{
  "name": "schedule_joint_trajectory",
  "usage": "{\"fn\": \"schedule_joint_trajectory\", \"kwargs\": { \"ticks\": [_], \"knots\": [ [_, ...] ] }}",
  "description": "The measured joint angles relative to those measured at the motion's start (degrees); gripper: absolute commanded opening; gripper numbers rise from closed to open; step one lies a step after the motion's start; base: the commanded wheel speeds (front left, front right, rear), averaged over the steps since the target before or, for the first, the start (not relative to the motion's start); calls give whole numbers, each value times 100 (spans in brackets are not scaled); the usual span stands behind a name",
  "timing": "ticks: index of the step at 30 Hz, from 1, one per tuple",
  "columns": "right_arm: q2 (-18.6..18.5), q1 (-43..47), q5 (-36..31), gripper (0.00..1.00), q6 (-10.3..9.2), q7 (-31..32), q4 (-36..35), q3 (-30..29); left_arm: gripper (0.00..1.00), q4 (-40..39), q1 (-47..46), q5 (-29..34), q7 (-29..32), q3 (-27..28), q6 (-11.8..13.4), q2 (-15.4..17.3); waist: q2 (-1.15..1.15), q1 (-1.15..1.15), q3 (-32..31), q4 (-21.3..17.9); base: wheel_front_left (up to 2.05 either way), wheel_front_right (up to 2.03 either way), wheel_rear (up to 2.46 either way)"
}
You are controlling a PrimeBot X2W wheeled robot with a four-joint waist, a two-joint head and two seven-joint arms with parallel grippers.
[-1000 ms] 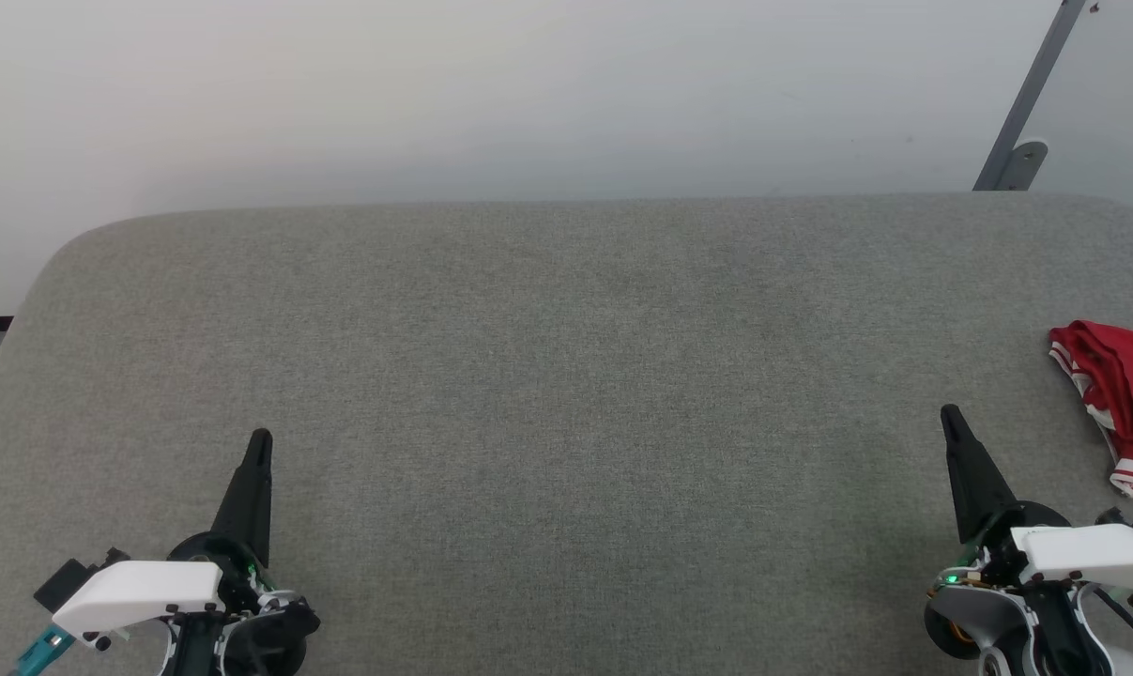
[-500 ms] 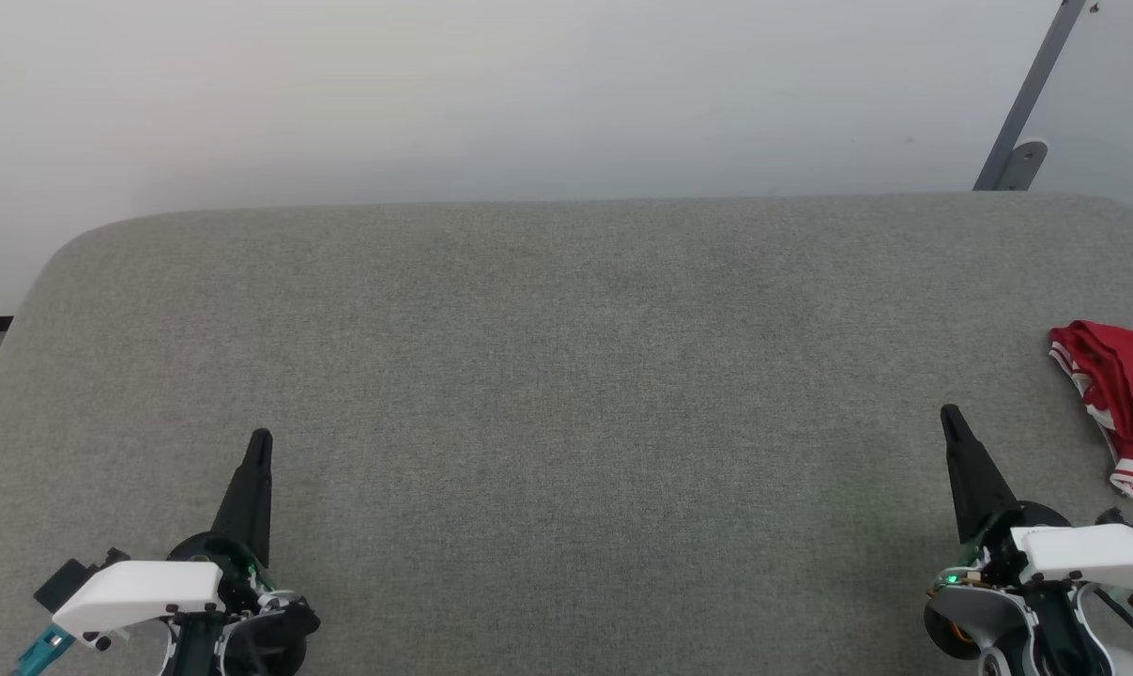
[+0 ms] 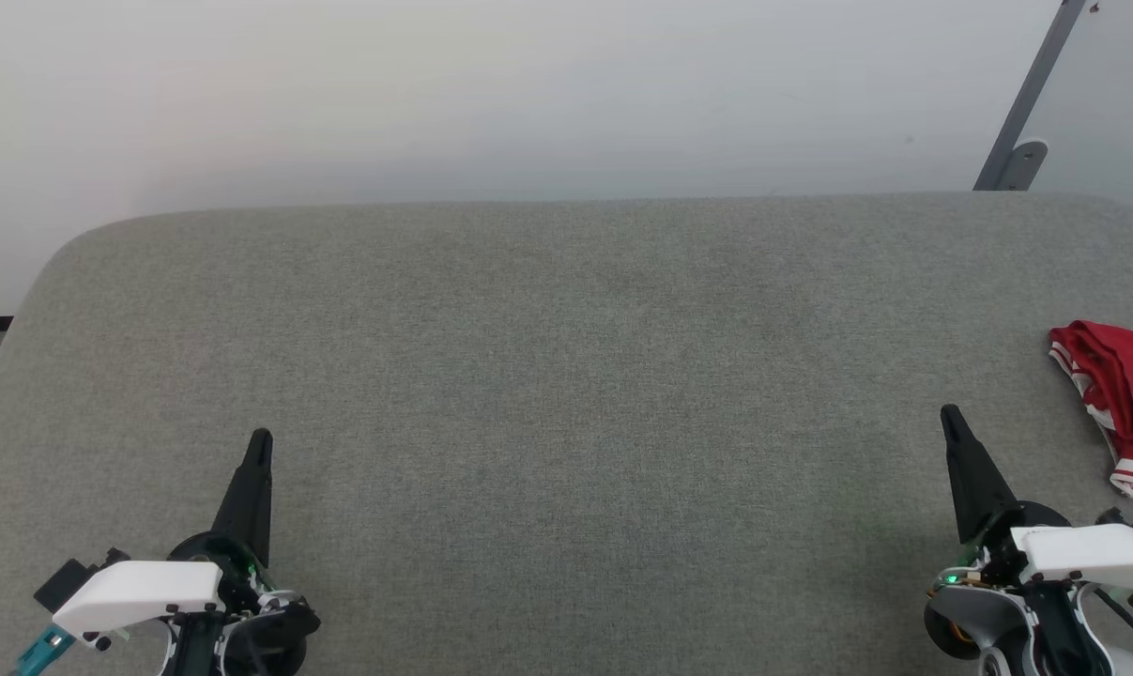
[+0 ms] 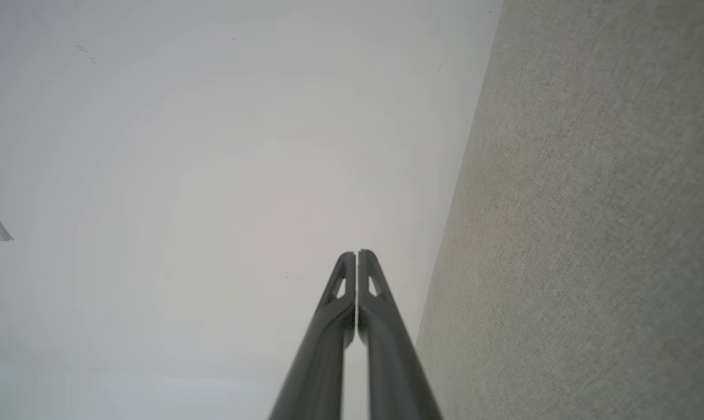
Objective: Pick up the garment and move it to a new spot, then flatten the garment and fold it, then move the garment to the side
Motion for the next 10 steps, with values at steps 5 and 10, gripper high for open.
{"fn": "schedule_joint_trajectory", "kwargs": {
  "ticks": [5, 10],
  "knots": [
    [0, 0, 0, 0, 0, 0, 0, 0, 0, 0, 0, 0, 0, 0, 0, 0, 0, 0, 0, 0, 0, 0, 0],
    [0, 0, 0, 0, 0, 1, 0, 1, 0, 0, 0, 0, 0, 1, 0, 0, 0, 0, 0, 0, 0, 0, 0]
  ]
}}
